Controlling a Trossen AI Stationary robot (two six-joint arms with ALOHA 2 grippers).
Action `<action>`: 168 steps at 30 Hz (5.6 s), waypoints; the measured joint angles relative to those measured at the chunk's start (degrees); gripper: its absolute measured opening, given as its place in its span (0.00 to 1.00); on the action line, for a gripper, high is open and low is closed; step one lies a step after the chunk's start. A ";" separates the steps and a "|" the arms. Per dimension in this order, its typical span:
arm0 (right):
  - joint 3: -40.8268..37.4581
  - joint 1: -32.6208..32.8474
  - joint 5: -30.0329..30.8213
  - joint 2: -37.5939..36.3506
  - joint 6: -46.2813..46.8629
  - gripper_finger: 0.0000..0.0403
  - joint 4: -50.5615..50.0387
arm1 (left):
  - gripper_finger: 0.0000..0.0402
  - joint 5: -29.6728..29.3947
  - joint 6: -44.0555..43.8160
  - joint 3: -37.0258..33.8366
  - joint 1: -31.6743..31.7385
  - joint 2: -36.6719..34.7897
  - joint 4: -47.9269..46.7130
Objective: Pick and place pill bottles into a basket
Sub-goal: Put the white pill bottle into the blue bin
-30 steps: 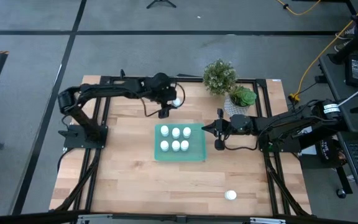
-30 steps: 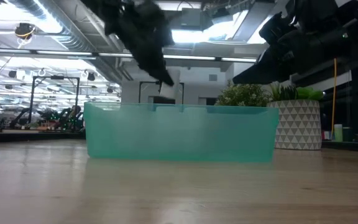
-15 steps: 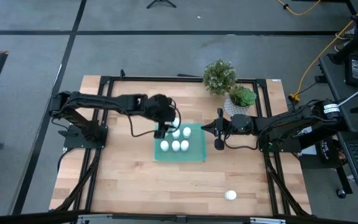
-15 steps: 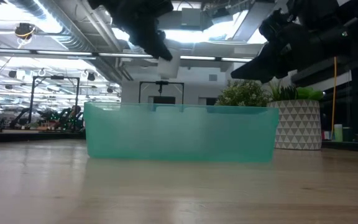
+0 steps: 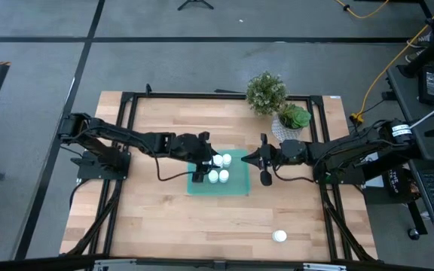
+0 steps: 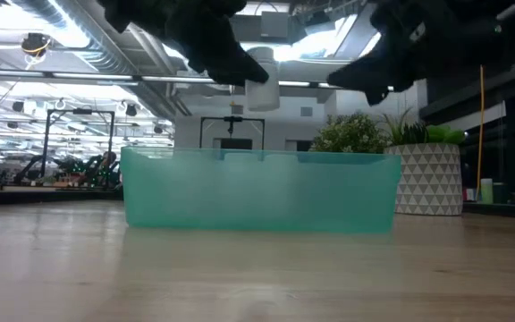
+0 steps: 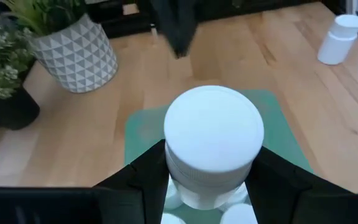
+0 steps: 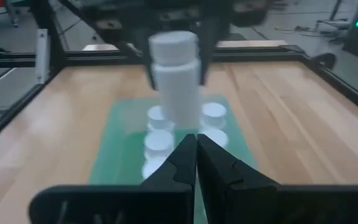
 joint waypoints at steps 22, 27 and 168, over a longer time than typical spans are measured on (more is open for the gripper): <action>31.27 4.69 0.10 10.93 -1.45 0.15 -40.39 | 0.42 -0.89 -0.05 -0.11 -1.98 3.13 1.72; 32.92 4.69 0.09 10.95 -1.45 0.32 -41.18 | 0.42 -0.86 0.10 -0.12 -2.51 3.92 2.01; 43.31 3.44 6.61 14.43 -7.51 0.36 -56.03 | 0.07 -13.17 -2.22 -11.39 -8.47 -29.98 -11.50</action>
